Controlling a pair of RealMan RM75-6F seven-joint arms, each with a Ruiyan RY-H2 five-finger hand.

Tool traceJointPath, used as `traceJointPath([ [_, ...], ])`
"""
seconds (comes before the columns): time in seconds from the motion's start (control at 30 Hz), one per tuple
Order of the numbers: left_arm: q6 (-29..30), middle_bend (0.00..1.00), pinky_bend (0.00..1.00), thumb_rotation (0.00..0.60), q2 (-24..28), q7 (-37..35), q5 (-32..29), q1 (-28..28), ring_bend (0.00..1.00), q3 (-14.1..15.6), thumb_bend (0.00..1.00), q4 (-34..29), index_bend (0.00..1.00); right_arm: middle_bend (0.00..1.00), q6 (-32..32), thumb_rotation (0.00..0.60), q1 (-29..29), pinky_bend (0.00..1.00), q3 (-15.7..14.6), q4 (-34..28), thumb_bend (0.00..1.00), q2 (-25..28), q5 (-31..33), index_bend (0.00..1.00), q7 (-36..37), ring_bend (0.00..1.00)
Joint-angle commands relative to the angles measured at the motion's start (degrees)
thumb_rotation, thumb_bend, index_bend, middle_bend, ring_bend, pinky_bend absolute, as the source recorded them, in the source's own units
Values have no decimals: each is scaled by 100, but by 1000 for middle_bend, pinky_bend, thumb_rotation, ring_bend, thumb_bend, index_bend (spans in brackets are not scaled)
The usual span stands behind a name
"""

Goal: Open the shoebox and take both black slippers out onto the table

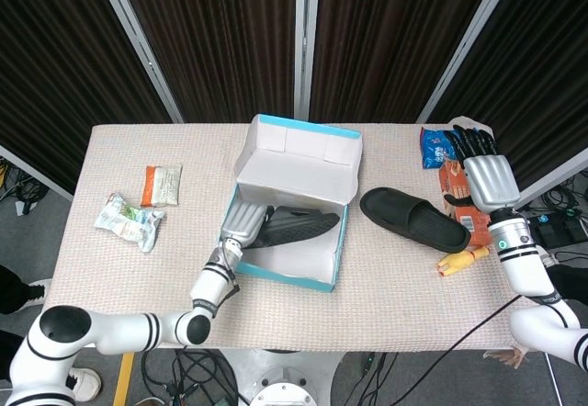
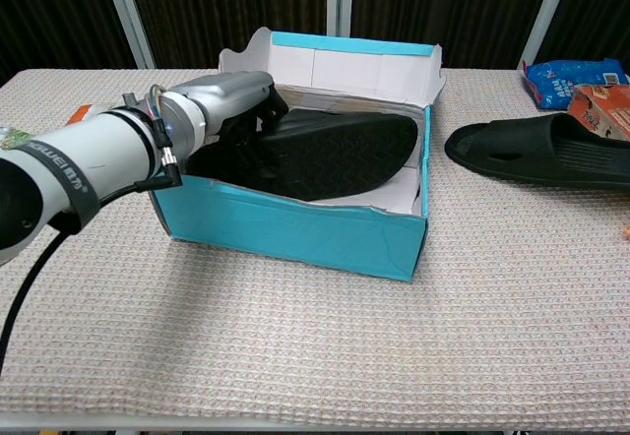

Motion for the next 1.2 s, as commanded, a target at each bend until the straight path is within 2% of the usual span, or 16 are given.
traceJointPath([
  [0.03, -250, 683, 783, 600, 21, -452, 276, 123, 646, -50, 317, 80, 663, 0, 11, 600, -3, 0, 12, -12, 0, 4, 8, 0, -11, 0],
  [0.17, -309, 726, 818, 600, 138, -1052, 696, 287, 679, -134, 399, 40, 700, 0, 9, 600, -5, 0, 24, -45, 0, 20, 31, 0, -47, 0],
  [0.43, -222, 741, 825, 600, 502, -2433, 1411, 736, 690, -368, 408, -320, 710, 0, 36, 600, -22, 0, 39, -145, 0, 52, 35, 0, -74, 0],
  [0.57, 143, 739, 824, 600, 977, -3063, 1897, 1073, 689, -508, 404, -871, 706, 0, 71, 600, -34, 0, 55, -207, 0, 98, 0, 0, -45, 0],
  [0.73, 1085, 726, 825, 600, 1734, -3413, 2511, 1681, 683, -605, 397, -1506, 697, 0, 148, 600, -88, 0, 42, -304, 0, 154, -85, 0, 50, 0],
  [0.83, 1380, 707, 823, 600, 2068, -3217, 2412, 2010, 666, -553, 397, -1479, 690, 0, 233, 600, -159, 0, -2, -352, 0, 193, -181, 0, 126, 0],
  [0.93, 1338, 688, 810, 600, 2181, -2837, 2011, 2194, 643, -457, 399, -1120, 681, 0, 342, 600, -243, 0, -50, -378, 0, 211, -301, 0, 268, 0],
  [1.2, 886, 647, 715, 600, 1860, -2070, 911, 2326, 594, -337, 397, -331, 647, 0, 603, 600, -436, 0, -186, -469, 0, 236, -597, 0, 491, 0],
])
